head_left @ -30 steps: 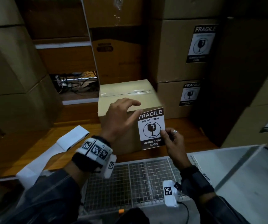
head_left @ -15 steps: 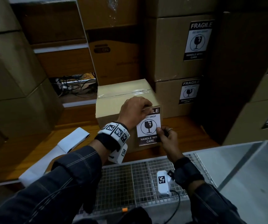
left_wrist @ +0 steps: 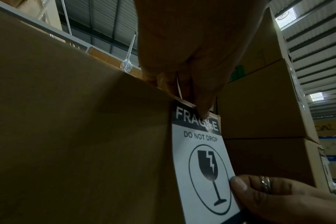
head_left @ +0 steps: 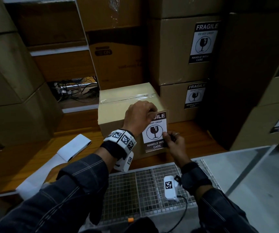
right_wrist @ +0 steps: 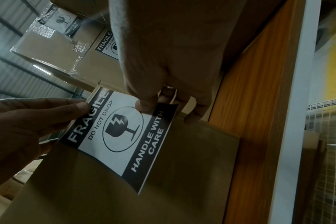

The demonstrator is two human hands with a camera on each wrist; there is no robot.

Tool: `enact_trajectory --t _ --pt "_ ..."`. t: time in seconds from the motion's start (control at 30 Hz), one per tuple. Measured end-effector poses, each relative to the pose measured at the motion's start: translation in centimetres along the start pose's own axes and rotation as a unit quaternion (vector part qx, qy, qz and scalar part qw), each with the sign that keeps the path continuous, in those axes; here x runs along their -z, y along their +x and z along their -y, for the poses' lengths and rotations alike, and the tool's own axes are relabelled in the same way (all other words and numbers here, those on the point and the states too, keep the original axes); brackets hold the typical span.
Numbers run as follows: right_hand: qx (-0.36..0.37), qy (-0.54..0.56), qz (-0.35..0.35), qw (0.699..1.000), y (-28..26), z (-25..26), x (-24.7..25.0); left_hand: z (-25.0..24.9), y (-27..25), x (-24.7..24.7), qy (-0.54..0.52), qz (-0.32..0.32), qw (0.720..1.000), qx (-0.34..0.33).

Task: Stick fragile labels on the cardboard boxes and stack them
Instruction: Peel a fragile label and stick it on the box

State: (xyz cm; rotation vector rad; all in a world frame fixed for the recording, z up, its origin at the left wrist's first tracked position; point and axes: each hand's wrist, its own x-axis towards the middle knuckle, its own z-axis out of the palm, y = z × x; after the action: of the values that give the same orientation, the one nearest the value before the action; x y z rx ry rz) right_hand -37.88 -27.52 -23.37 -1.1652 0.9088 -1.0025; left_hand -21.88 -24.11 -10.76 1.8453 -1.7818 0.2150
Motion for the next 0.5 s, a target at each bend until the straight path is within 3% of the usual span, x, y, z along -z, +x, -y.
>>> enact_trajectory --t 0.5 --pt "-0.055 0.077 -0.042 0.995 -0.14 -0.46 -0.66 0.26 0.17 0.03 -0.024 0.008 1.0 0.012"
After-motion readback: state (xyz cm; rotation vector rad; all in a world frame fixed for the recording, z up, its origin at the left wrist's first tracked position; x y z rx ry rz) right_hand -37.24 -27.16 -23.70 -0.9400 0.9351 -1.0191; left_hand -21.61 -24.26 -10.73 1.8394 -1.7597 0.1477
